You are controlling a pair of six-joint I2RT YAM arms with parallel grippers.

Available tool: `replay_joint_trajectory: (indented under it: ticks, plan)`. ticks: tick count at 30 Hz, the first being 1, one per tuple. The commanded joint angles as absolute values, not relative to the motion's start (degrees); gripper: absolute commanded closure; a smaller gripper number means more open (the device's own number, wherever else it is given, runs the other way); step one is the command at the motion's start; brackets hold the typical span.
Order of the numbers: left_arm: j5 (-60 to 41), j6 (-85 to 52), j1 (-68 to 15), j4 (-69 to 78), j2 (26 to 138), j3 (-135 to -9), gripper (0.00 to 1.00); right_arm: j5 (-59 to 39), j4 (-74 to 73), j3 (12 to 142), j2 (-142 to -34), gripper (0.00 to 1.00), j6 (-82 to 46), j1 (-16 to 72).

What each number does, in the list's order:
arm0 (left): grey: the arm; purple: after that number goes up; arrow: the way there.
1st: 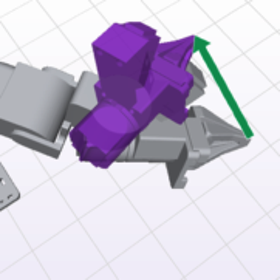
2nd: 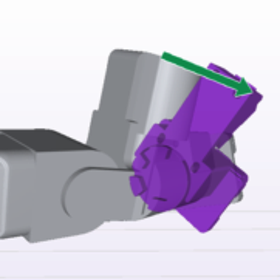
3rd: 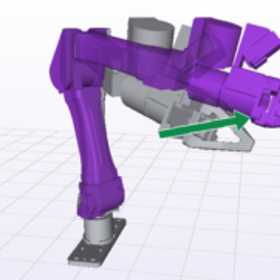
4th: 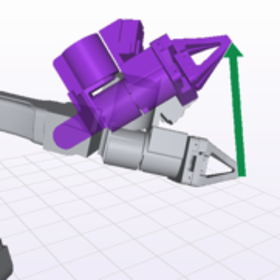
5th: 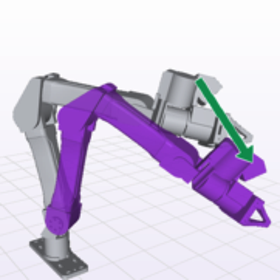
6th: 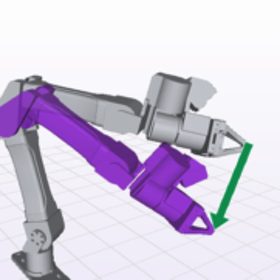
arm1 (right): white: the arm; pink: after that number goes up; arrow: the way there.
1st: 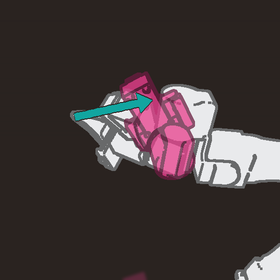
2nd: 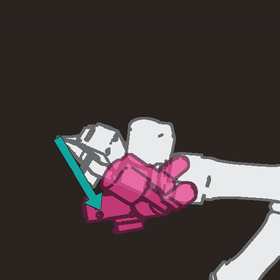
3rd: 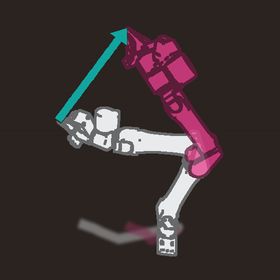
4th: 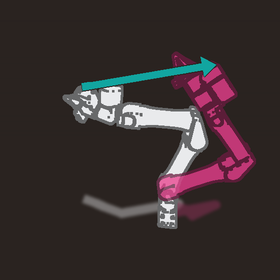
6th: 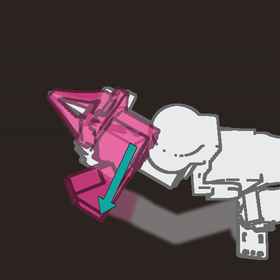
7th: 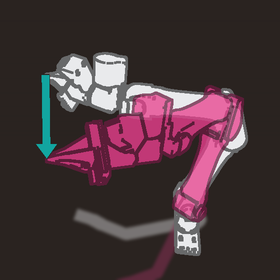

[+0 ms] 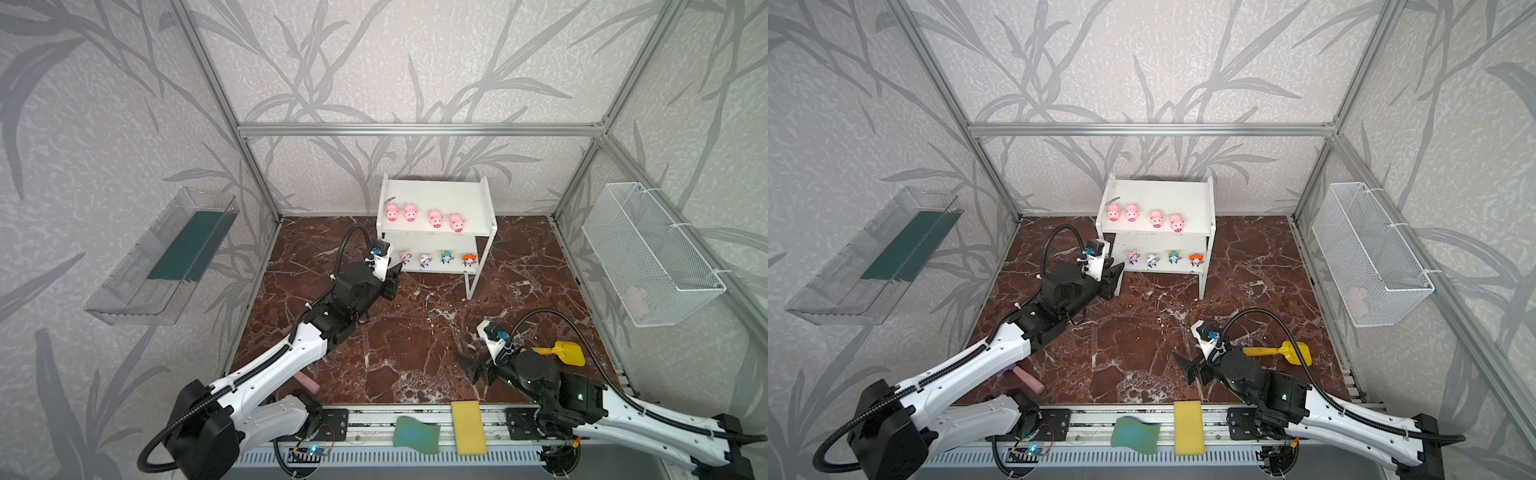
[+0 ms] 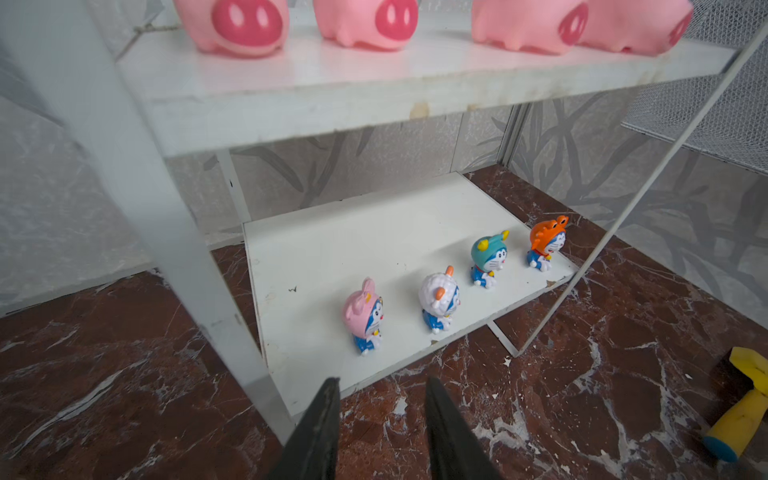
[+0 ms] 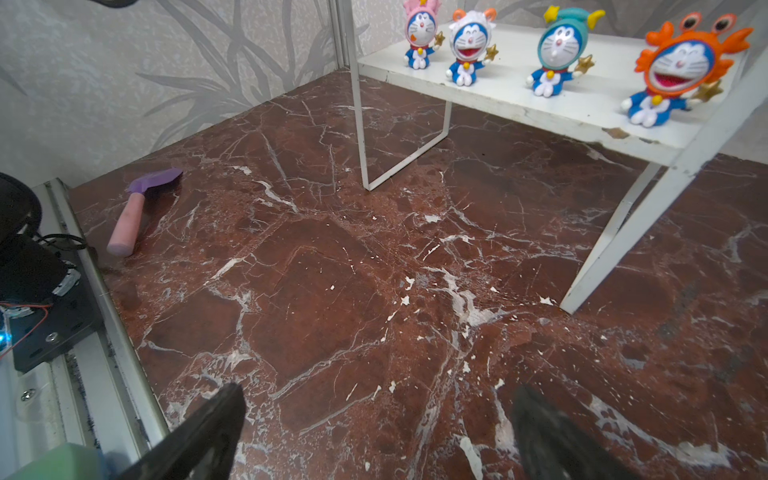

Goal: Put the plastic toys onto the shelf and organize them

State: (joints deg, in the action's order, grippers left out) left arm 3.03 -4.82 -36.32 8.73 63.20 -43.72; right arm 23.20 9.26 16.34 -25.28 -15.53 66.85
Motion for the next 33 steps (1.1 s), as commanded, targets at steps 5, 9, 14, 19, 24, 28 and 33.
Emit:
replay_joint_trajectory:
  ticks: [5,9,14,19,24,28,33]
  plan:
    - [9.15,-8.81,-36.42,0.30,56.81,-41.72,0.68,24.68,16.53,22.44,-37.03,0.00,-25.65,55.64]
    - [14.45,-9.36,-36.28,-5.63,53.13,-41.28,0.62,20.22,16.13,25.55,-42.77,0.00,-25.84,48.29]
    - [21.64,-9.09,-35.99,-11.91,50.70,-41.48,0.50,15.94,19.71,29.75,-46.28,0.00,-25.28,37.31]
    - [28.23,-9.60,-34.90,-13.12,52.41,-41.90,0.21,10.27,22.68,32.94,-48.82,0.01,-21.96,25.09]
    - [29.78,-10.10,-29.90,-9.74,55.88,-42.28,0.10,6.80,22.12,35.17,-52.45,0.01,-18.09,16.45]
    - [30.47,-12.82,-24.50,-4.62,58.87,-40.07,0.01,6.53,21.02,37.14,-56.98,0.01,-15.70,12.02]
    - [34.74,-12.10,-20.15,6.76,62.62,-33.03,0.01,5.70,10.66,35.77,-62.65,0.01,-11.90,9.67]
